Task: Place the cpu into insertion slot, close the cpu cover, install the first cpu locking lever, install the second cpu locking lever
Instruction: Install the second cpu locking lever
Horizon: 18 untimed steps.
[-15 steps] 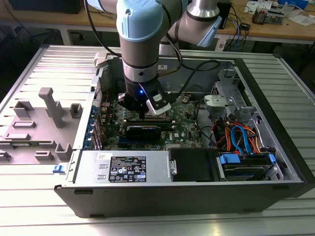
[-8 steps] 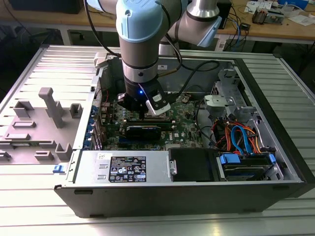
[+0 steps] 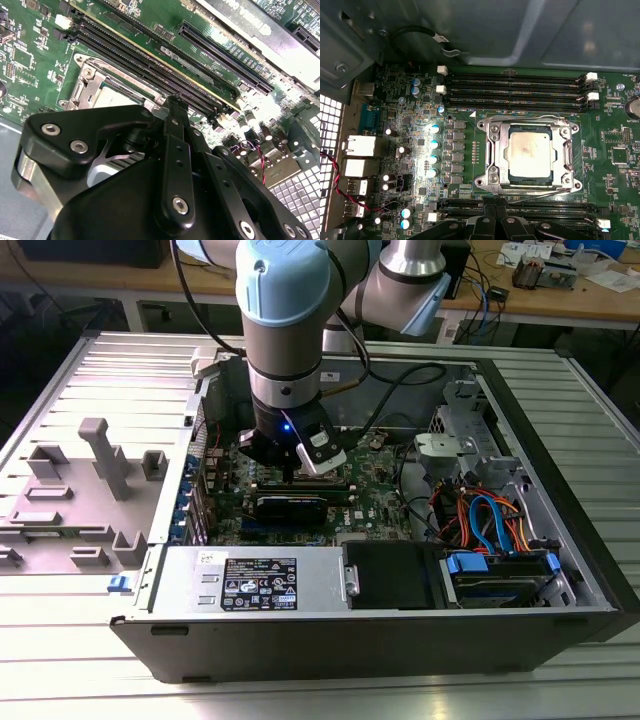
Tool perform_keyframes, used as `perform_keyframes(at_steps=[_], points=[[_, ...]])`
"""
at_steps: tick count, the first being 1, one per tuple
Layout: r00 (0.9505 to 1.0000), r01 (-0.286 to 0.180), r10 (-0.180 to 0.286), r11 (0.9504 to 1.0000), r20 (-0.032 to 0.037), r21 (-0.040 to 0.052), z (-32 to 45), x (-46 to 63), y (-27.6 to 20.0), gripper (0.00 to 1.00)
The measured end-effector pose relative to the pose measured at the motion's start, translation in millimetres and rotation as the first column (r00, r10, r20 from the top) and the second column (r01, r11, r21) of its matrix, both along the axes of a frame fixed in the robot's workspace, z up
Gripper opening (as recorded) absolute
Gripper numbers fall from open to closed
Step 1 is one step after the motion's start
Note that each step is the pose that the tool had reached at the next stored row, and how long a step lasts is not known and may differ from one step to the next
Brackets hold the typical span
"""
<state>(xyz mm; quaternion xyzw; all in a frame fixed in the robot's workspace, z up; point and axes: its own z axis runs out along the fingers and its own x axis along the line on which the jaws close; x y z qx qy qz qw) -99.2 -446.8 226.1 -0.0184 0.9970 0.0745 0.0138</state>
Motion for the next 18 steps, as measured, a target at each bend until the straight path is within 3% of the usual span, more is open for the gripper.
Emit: perform_keyframes(at_steps=[13, 18], points=[[1.0, 0.0, 0.0, 1.0, -0.0003, 0.0001, -0.3, -1.2, 0.1, 0.11], [1.0, 0.0, 0.0, 1.0, -0.002, 0.0012, -4.5, -1.2, 0.2, 0.11]])
